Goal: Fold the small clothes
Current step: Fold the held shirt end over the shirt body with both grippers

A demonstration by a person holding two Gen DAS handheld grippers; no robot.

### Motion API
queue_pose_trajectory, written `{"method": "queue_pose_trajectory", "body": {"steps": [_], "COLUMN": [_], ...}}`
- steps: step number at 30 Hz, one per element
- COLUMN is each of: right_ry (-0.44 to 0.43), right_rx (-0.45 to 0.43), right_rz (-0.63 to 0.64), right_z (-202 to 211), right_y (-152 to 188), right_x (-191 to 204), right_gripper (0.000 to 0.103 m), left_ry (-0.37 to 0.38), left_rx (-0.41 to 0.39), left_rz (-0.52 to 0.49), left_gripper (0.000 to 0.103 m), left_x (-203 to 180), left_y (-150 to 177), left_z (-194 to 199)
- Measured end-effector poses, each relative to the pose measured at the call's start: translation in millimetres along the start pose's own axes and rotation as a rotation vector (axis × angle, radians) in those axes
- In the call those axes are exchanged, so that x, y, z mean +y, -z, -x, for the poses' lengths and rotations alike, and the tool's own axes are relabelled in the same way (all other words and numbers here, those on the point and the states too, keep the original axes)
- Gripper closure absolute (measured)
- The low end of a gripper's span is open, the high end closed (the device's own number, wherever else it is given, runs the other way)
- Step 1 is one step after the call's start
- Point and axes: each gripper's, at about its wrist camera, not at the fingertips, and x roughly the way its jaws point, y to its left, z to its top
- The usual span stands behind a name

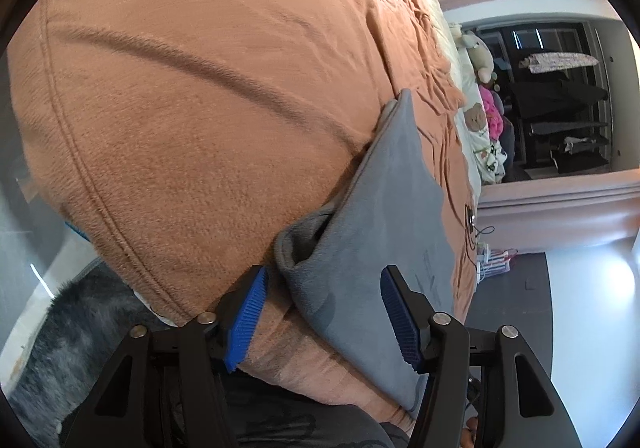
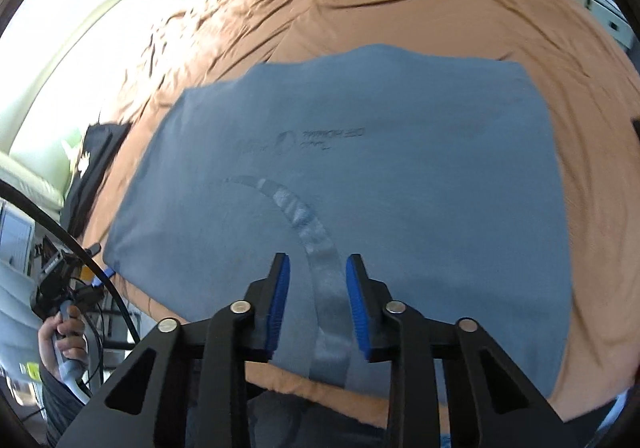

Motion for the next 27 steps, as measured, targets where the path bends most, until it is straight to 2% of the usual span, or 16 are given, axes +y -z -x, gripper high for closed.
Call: {"method": "queue_pose_trajectory", "body": {"steps": [2,15,20,27], "right_ry": [-0.006,-0.044,-0.028,0.005], "right_rx": [0.028,0.162,0.150,0.109], "right_rz": [0.026,0.118,0.130,0.120], "right_z": [-16,-102,-123,-142], "right_y": [-13,-72,-92,-116], "right_x": [4,23,26,33], "right_gripper": [0.083,0.084,0.084,0.084], "left_ry": [-0.009,-0.101,-0.142,-0.141], "left_rx": [-0.001,-0.027,-0.042,-0.050], "left_rz": [-0.001,-0.052,-0.039,-0.009], "left_gripper": [0.055,0.070,0.084,0.085], "left_x": [1,-8,-6,-2], "left_y": [1,-5,-3,-2], "left_z": [-1,-17,-18,-16]}}
